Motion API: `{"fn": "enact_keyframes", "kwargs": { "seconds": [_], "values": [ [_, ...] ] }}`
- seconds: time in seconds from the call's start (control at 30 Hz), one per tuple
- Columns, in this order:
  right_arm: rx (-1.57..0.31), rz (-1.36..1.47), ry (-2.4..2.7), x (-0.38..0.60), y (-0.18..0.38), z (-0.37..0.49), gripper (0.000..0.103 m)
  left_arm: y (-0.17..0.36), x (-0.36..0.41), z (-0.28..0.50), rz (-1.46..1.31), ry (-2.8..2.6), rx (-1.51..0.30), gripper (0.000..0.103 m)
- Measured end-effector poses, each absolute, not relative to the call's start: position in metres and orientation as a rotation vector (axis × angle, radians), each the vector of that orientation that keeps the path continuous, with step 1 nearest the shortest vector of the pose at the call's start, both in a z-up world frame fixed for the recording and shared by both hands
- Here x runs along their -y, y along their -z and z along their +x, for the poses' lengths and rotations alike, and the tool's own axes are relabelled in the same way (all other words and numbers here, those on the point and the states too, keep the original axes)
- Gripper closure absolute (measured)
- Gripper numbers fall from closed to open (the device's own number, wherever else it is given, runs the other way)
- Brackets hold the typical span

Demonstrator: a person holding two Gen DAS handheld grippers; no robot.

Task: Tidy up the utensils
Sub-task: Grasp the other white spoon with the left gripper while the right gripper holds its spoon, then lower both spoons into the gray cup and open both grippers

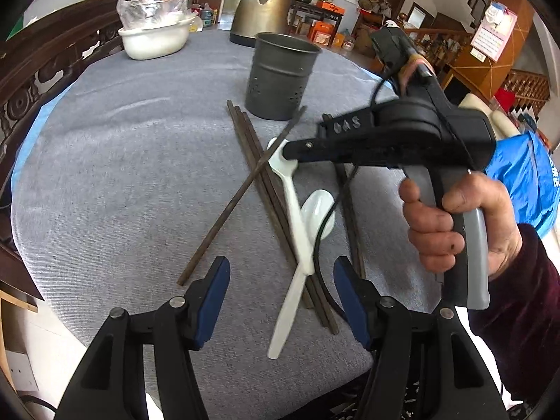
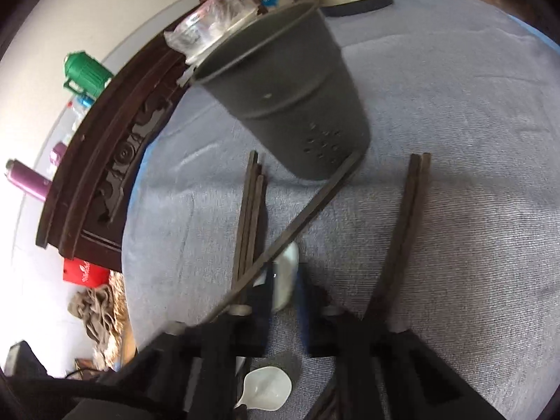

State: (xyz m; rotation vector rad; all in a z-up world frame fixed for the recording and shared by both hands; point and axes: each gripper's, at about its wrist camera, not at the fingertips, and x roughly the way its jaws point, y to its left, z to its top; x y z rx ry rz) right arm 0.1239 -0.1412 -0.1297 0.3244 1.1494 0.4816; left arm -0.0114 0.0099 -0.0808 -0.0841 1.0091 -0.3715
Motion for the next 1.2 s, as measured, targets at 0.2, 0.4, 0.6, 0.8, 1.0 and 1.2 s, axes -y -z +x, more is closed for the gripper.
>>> {"fn": "enact_keyframes", "kwargs": {
  "seconds": [0.2, 0.4, 0.6, 0.8, 1.0, 1.2],
  "values": [
    [-1.068, 0.322, -0.479, 0.155, 0.115, 0.099, 0.1, 0.077, -0.021, -0.014, -0.068, 0.356, -0.995, 0.041],
    [-0.966, 0.397, -0.423, 0.203, 0.095, 0.076, 0.1, 0.081, -0.01, -0.004, -0.002, 0.382, -1.004, 0.041],
    [-0.929, 0.476, -0.351, 0.255, 0.09, 0.055, 0.1, 0.085, 0.025, 0.016, 0.055, 0.459, -1.033, 0.041],
    [-0.936, 0.517, -0.331, 0.278, 0.097, 0.042, 0.1, 0.095, 0.06, 0.036, 0.216, 0.563, -1.075, 0.048],
    [-0.945, 0.546, -0.342, 0.285, 0.104, 0.039, 0.1, 0.097, 0.063, 0.059, 0.24, 0.645, -1.125, 0.063],
    [-0.951, 0.541, -0.353, 0.279, 0.103, 0.043, 0.1, 0.104, 0.066, 0.061, 0.3, 0.7, -1.138, 0.073]
  ]
}}
